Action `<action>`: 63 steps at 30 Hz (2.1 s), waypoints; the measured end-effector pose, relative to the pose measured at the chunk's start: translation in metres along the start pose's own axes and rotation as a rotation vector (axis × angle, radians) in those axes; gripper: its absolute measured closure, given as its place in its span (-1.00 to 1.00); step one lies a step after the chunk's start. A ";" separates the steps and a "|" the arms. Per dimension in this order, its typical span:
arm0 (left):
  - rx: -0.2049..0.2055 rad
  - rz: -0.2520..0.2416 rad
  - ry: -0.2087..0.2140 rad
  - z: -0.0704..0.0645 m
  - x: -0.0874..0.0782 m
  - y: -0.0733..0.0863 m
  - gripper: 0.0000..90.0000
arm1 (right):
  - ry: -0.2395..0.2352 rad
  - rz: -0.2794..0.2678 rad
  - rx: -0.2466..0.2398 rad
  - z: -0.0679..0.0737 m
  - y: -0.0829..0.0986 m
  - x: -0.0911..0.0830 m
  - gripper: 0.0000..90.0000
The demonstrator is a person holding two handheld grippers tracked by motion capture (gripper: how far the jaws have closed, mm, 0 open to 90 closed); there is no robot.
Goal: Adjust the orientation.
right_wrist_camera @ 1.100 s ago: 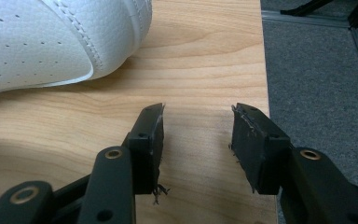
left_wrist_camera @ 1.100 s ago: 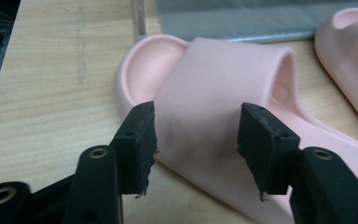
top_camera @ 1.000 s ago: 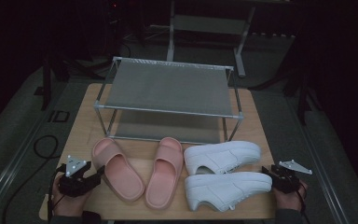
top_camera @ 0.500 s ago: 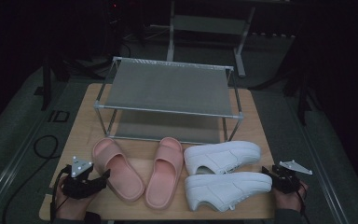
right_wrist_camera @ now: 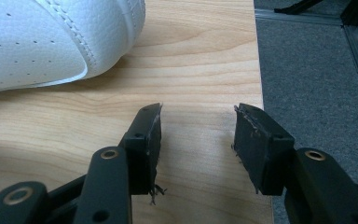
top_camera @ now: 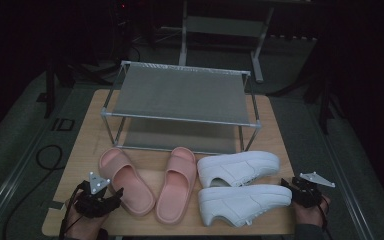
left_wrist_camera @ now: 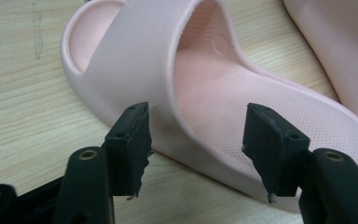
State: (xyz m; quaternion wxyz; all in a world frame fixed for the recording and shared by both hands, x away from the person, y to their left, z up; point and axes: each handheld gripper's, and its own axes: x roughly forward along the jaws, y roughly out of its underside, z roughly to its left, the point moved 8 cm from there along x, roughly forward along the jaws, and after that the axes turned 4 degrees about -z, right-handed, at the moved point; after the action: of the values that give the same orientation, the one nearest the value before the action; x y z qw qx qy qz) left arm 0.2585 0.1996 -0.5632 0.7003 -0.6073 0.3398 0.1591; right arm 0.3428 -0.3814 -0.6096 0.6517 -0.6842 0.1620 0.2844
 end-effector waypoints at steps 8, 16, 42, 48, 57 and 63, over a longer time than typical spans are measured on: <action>-0.018 0.022 -0.021 0.003 0.003 0.004 0.18 | 0.001 0.000 0.000 0.000 0.000 0.000 0.11; -0.042 0.026 -0.003 0.006 0.001 0.004 0.53 | 0.000 0.000 -0.002 0.000 0.000 0.000 0.11; 0.034 0.092 0.099 -0.009 0.011 0.014 1.00 | 0.001 -0.001 -0.003 0.000 0.000 0.000 0.11; 0.024 0.115 0.059 0.005 0.008 0.017 1.00 | 0.001 -0.001 -0.004 0.000 0.000 0.000 0.11; 0.029 0.150 0.004 0.024 0.003 0.021 1.00 | 0.001 0.000 -0.004 0.000 0.001 -0.001 0.11; 0.021 0.143 -0.029 0.040 0.002 0.022 1.00 | 0.001 0.000 -0.004 0.000 0.001 -0.001 0.11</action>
State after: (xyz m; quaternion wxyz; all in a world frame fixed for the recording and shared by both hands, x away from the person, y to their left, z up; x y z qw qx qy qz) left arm 0.2575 0.2427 -0.5802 0.6984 -0.5717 0.3736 0.2139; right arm 0.3421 -0.3818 -0.6096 0.6502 -0.6858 0.1619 0.2842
